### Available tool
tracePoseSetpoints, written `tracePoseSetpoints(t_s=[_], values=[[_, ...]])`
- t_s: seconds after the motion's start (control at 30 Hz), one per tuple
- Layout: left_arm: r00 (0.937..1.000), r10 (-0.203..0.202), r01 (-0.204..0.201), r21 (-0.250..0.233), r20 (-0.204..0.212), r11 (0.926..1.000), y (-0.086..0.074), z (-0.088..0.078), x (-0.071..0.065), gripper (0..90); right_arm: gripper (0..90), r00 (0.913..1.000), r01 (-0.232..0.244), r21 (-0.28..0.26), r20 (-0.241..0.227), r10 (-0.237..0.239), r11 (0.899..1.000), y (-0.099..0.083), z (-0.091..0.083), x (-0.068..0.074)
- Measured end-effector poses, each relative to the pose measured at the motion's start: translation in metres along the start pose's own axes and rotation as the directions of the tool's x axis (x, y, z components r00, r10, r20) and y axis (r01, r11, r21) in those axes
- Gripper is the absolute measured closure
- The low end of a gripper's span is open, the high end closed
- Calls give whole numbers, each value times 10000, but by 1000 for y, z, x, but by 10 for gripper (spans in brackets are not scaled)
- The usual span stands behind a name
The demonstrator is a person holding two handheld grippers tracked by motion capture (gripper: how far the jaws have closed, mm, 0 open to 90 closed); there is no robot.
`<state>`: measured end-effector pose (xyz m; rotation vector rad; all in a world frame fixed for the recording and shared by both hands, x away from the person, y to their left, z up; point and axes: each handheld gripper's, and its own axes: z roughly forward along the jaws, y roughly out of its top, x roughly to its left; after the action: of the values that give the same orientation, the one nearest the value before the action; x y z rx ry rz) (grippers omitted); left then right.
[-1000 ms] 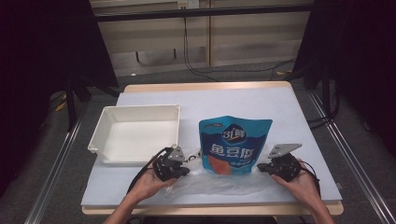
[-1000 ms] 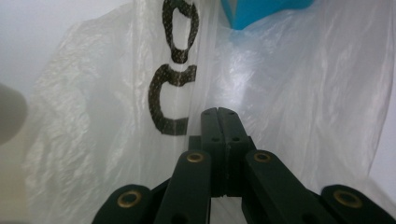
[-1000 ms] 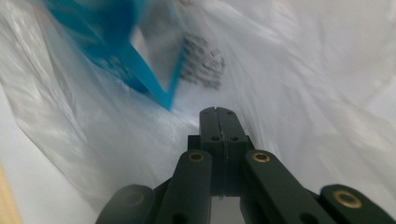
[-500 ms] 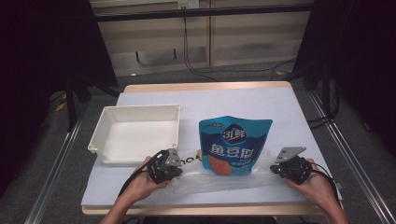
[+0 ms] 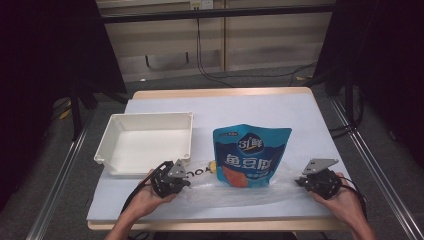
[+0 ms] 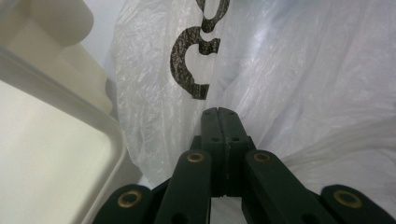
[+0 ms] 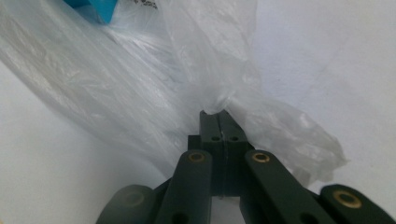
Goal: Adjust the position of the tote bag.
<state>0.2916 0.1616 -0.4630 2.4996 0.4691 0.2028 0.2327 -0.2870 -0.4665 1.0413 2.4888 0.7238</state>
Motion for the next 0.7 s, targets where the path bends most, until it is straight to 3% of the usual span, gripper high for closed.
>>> tracePoseSetpoints(t_s=[0.03,0.07,0.1,0.13,0.17,0.23,0.3,0.4,0.5,0.53,0.57,0.6,0.63,0.67,0.7], values=[[9997,-79,79,1,219,10000,0,-1,1,900,900,9997,-203,-173,-151,200,9996,-1,0,-1],[9997,-225,226,-186,55,9996,1,-1,0,900,900,9994,-278,-293,-235,271,9992,-2,0,-2],[9987,-406,414,-260,298,9988,1,-2,1,900,900,9976,-508,-542,-501,481,9972,-2,1,-2],[9987,-406,414,-260,298,9988,1,-2,1,900,900,9976,-508,-542,-501,481,9972,-2,1,-2],[9974,-518,550,-641,507,9964,3,-5,2,895,900,9942,-775,-871,-812,705,9932,-2,-1,-1],[9963,-507,565,-842,694,9948,4,-8,2,891,900,9926,-871,-1026,-936,776,9909,-1,-3,-1],[9924,-790,940,-1671,945,9814,6,-17,2,888,900,9870,-1090,-1766,-1364,853,9782,1,-10,0],[9880,-922,1184,-2242,1240,9673,10,-24,2,883,900,9820,-1232,-2310,-1685,850,9651,4,-15,3],[9851,-976,1321,-2605,1415,9564,17,-28,3,882,900,9802,-1289,-2766,-1809,802,9523,10,-19,10],[9851,-976,1321,-2605,1415,9564,17,-28,3,882,900,9802,-1289,-2766,-1809,802,9523,10,-19,10],[9839,-898,1308,-2801,1543,9510,25,-29,4,882,900,9774,-1254,-2967,-2007,665,9467,17,-20,14],[9839,-898,1308,-2801,1543,9510,25,-29,4,882,900,9774,-1254,-2967,-2007,665,9467,17,-20,14],[9821,-847,1319,-2943,1680,9466,34,-28,2,882,900,9737,-1269,-2988,-2195,613,9458,23,-19,21],[9821,-847,1319,-2943,1680,9466,34,-28,2,882,900,9746,-1162,-2921,-2176,523,9493,26,-17,25],[9836,-733,1176,-2784,1647,9532,40,-23,0,881,900,9738,-1201,-2855,-2200,570,9508,27,-14,29]])
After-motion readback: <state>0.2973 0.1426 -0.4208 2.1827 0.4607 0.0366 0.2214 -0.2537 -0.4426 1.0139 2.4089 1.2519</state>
